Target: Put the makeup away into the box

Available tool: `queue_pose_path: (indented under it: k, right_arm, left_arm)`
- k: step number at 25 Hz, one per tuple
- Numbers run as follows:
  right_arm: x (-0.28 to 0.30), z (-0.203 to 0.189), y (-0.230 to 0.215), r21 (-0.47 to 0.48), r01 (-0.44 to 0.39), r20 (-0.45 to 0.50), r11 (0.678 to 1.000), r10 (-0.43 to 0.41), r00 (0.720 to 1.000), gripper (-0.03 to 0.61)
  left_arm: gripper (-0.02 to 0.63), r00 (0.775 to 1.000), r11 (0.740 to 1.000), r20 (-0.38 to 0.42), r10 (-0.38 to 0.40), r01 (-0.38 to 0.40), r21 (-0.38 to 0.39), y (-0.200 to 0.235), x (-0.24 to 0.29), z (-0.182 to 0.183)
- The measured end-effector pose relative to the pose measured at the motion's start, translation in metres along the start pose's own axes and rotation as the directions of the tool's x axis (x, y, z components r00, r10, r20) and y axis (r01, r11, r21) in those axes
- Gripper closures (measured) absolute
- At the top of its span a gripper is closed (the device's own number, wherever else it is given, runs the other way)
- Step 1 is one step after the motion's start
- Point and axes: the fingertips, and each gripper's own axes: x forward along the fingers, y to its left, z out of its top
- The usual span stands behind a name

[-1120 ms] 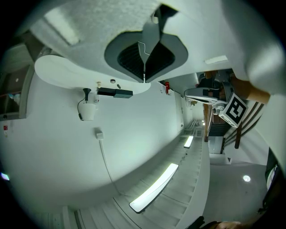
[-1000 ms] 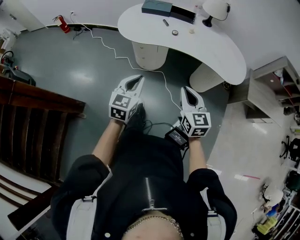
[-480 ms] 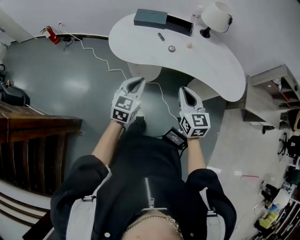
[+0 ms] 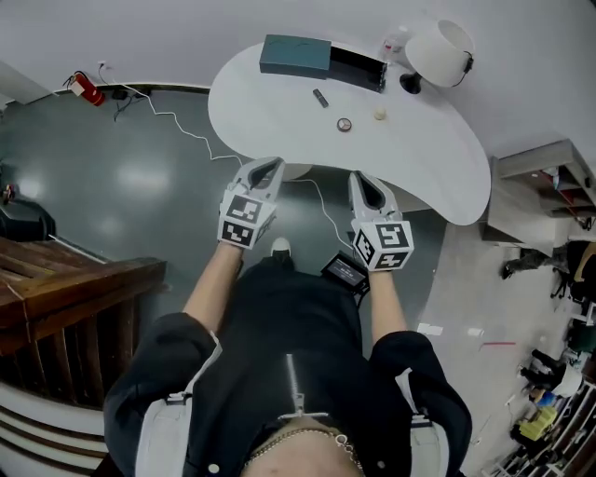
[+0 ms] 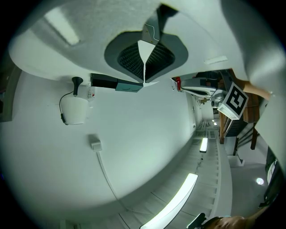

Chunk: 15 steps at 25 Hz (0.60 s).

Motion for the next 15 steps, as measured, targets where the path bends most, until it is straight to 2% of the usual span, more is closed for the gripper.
queue_pose_path:
  k: [6,15]
  right_arm:
    - [0.034,0.014,-0.01,-0.002,0.016,-0.001,1.0,-0.016,1.0,0.572]
    - [0.061,0.017,-0.035,-0.008,0.036,-0.021,0.999,-0.036,0.999,0.572]
  left_arm:
    - [0.6,1.0,1.0,-0.019,-0.02,0.02,-0.022,0.028,0.024,-0.001]
    - [0.6,0.998,0.998,-0.04,-0.054,0.052,-0.046,0.036,0.066,-0.001]
